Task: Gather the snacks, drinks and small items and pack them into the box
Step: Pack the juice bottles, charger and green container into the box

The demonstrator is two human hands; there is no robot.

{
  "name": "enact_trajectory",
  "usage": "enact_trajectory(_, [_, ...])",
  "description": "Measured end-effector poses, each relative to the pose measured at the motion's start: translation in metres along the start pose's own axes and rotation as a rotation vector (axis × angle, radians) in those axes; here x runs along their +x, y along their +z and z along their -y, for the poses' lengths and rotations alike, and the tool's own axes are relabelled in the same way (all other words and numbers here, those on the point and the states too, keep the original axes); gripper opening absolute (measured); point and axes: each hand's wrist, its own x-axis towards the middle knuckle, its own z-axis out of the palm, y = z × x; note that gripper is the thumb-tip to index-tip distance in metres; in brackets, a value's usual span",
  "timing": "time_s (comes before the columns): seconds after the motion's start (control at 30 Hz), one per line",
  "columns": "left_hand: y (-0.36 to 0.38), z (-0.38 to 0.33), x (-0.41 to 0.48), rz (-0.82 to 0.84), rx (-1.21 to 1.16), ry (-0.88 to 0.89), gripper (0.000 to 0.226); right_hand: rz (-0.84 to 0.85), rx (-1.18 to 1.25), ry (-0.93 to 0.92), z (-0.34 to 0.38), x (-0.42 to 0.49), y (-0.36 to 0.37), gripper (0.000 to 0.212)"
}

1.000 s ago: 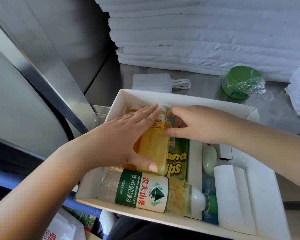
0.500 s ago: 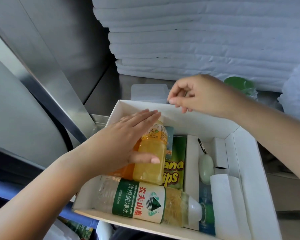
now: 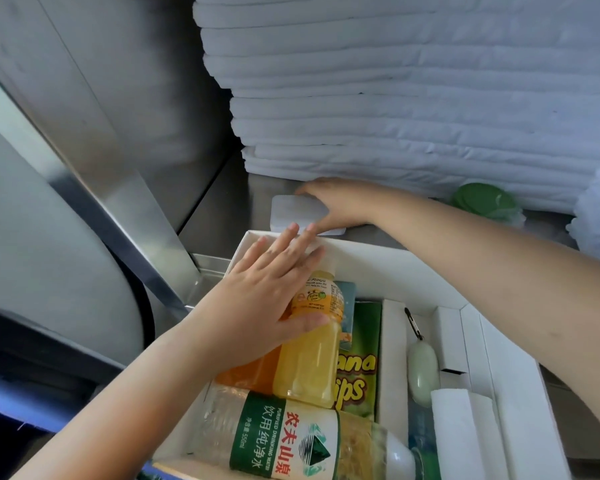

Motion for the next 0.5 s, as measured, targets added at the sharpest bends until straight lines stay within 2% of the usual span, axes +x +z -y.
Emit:
enact_trajectory(0.2, [0.002,0.0,-0.001,-0.003,0.019,-0.011,0.077,-0.02,-0.029,0.021,0.001,0.0,0.008,0.079])
enact_trajectory(0.5, [0.004,-0.001,-0.004,-0.022,0.039,-0.016,0.075,0.024,-0.23,0.213,-0.006,-0.01,0.004,0.087])
